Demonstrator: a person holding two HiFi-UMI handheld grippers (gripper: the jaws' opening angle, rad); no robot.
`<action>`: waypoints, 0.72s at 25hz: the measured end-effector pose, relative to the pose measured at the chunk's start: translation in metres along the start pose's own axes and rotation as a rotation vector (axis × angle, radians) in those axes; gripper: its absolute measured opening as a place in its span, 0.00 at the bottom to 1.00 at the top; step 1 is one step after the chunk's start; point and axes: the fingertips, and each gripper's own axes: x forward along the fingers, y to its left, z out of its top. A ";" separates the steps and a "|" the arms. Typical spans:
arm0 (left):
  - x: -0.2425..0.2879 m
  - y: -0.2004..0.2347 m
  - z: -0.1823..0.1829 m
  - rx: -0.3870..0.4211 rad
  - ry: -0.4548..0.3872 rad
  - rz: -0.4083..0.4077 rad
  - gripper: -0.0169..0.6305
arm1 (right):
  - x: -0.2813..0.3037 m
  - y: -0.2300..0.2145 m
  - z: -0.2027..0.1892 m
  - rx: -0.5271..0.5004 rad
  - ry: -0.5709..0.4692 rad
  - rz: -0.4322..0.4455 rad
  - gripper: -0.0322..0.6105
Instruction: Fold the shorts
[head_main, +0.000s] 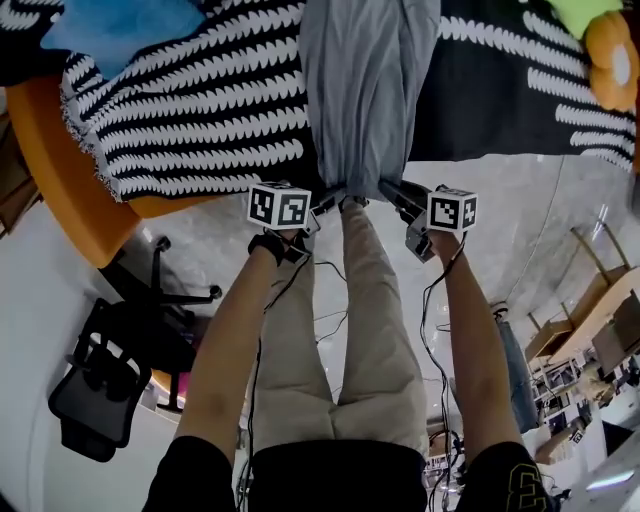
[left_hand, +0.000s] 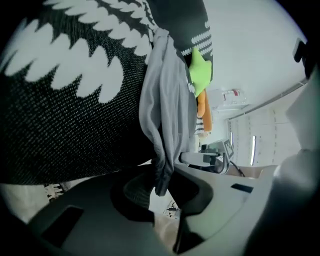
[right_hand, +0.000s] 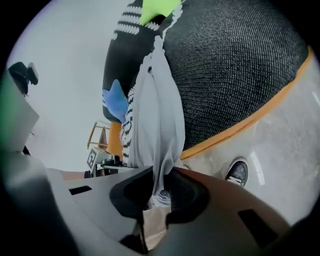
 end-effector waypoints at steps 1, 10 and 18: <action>-0.007 -0.003 -0.004 -0.007 0.000 0.006 0.14 | 0.000 0.008 -0.004 0.003 -0.003 0.000 0.17; -0.090 -0.102 -0.017 -0.123 0.002 -0.030 0.13 | -0.060 0.124 -0.016 0.057 -0.073 0.060 0.15; -0.137 -0.170 -0.048 -0.211 0.105 -0.050 0.13 | -0.107 0.189 -0.042 0.193 -0.011 0.050 0.15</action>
